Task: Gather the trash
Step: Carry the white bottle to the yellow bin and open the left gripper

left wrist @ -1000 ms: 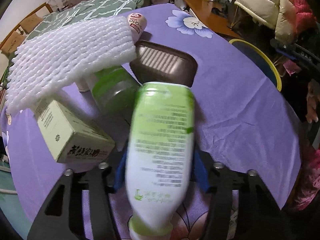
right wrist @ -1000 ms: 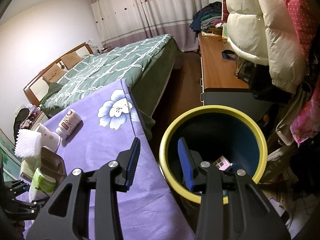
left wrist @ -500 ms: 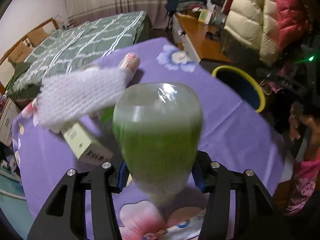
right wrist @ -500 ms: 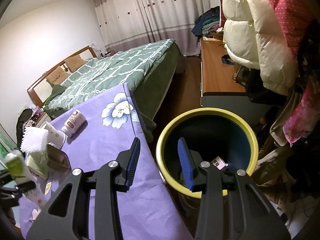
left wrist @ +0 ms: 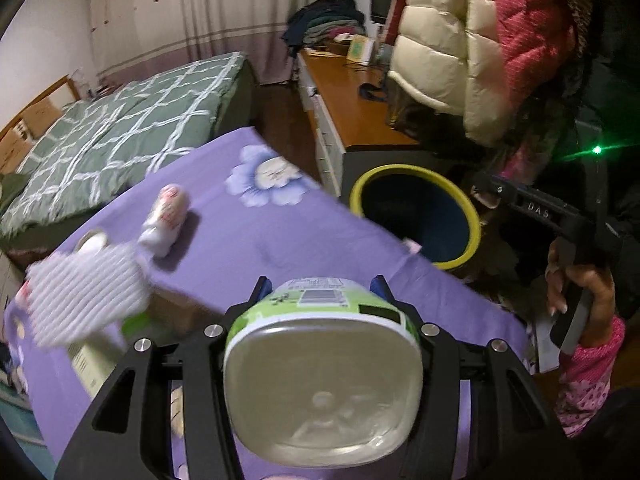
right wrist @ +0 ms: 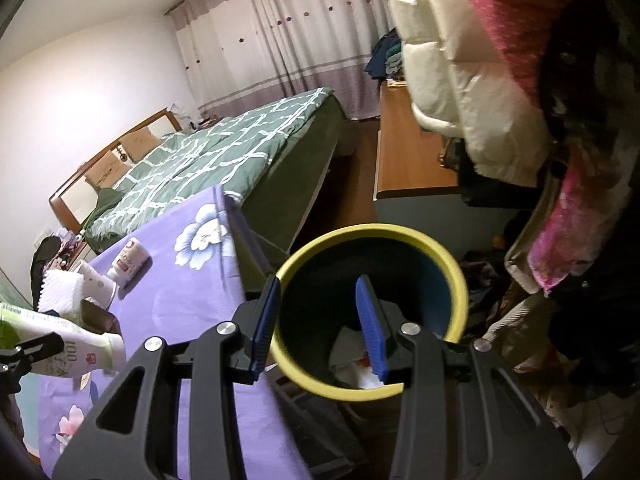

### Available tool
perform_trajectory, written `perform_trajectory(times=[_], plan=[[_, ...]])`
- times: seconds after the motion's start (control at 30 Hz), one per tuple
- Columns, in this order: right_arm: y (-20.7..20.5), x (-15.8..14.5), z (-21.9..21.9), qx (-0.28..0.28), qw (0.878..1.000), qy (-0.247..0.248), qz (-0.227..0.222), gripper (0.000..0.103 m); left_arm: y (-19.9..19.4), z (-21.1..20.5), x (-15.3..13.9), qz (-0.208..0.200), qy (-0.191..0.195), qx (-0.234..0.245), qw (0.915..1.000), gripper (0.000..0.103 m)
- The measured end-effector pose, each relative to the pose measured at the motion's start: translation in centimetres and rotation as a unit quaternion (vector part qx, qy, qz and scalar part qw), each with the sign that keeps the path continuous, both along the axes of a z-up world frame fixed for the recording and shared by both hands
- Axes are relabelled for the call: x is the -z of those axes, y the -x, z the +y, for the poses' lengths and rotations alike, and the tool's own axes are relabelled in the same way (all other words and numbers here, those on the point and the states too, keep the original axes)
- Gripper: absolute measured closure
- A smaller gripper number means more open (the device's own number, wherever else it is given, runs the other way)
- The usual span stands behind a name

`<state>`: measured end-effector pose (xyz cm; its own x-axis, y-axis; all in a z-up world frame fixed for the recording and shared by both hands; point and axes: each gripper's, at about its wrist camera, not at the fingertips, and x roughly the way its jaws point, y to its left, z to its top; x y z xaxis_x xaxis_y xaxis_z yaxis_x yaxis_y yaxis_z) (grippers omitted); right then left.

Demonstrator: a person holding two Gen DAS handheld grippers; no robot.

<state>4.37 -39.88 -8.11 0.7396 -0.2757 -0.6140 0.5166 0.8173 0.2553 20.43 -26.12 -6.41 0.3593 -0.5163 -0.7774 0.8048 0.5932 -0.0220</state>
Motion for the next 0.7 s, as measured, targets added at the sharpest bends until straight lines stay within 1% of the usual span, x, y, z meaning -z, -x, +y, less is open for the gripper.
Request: perform_trajectory(times=[0.2, 0.33, 0.4, 0.5, 0.63, 0.67, 0.7], plan=[[2.3, -0.1, -2.7, 0.029, 1.000, 0.004, -0.003, 0.065, 0.7, -6.8, -0.2, 0.001, -0.002, 0.054, 0.9986, 0.052], [3.7, 0.3, -4.5, 0.047, 0.999, -0.003, -0.002, 0.065, 1.1, -12.3, 0.1, 0.004, -0.008, 0.090, 0.9959, 0.052], [4.2, 0.7, -5.2, 0.055, 0.998, -0.007, 0.001, 0.065, 1.1, -14.8, 0.7, 0.007, -0.014, 0.103, 0.9946, 0.052], [4.7, 1.1, -6.2, 0.063, 0.998, -0.012, 0.005, 0.065, 1.0, -18.8, 2.3, 0.015, -0.030, 0.121, 0.9920, 0.052], [5.2, 1.5, -7.1, 0.072, 0.997, -0.018, 0.008, 0.065, 0.9, -22.3, 4.5, 0.025, -0.050, 0.130, 0.9899, 0.052], [5.2, 1.6, -7.2, 0.074, 0.997, -0.019, 0.008, 0.064, 0.7, -22.7, 4.9, 0.026, -0.052, 0.130, 0.9899, 0.048], [5.3, 1.6, -7.3, 0.075, 0.997, -0.019, 0.008, 0.063, 0.7, -23.1, 5.2, 0.022, -0.054, 0.125, 0.9904, 0.037]])
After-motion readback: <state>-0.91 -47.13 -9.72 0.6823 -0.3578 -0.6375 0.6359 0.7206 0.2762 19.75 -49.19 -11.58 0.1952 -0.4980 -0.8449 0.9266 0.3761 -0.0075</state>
